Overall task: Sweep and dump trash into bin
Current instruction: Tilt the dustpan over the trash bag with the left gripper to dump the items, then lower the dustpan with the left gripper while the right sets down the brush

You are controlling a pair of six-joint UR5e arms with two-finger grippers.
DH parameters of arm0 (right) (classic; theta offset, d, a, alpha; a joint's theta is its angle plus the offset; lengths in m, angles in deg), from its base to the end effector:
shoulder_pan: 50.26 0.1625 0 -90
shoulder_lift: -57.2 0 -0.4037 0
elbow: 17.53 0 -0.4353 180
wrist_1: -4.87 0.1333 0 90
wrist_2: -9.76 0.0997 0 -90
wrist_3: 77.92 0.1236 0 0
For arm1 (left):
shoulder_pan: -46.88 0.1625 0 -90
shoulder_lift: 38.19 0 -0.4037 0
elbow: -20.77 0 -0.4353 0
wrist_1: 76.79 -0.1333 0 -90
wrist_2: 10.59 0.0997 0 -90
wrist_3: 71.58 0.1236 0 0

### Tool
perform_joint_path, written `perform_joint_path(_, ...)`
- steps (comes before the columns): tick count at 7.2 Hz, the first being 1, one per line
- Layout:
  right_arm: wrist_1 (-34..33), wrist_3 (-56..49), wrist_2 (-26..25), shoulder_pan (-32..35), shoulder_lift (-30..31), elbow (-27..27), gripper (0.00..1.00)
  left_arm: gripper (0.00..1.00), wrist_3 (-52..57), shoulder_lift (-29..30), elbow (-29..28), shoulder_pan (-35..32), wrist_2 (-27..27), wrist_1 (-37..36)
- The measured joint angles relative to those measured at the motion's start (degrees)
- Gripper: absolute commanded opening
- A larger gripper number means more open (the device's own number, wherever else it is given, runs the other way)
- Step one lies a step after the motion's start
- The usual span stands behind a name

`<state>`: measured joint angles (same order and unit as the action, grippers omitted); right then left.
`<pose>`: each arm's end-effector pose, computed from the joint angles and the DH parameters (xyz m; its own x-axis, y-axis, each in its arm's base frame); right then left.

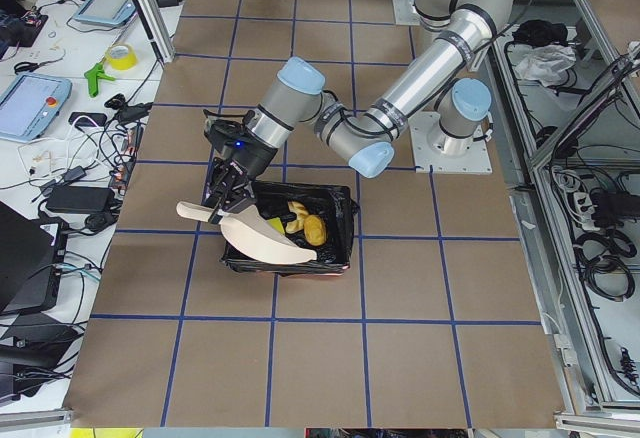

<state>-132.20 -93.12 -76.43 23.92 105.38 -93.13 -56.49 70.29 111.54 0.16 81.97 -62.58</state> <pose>-0.0795 -0.7996 0.1803 -0.9996 0.0042 0.0278 -0.0055 0.9401 -0.3409 0.3847 -0.5950 0.4170 -0.7759 -0.5830 -0.2410 -0.1823 0.5729 -0.7991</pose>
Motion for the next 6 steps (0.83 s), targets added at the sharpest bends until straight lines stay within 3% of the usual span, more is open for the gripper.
perform_joint_path(3,11.3,0.5,0.0,0.3,6.3,0.5,0.98,0.0,-9.4,-3.0,-1.0,-5.5,3.4,11.7)
perform_joint_path(6,31.4,5.0,-0.1,5.5,17.7,0.6,0.99,0.0,-26.7,-6.2,-0.9,-11.6,8.5,24.6)
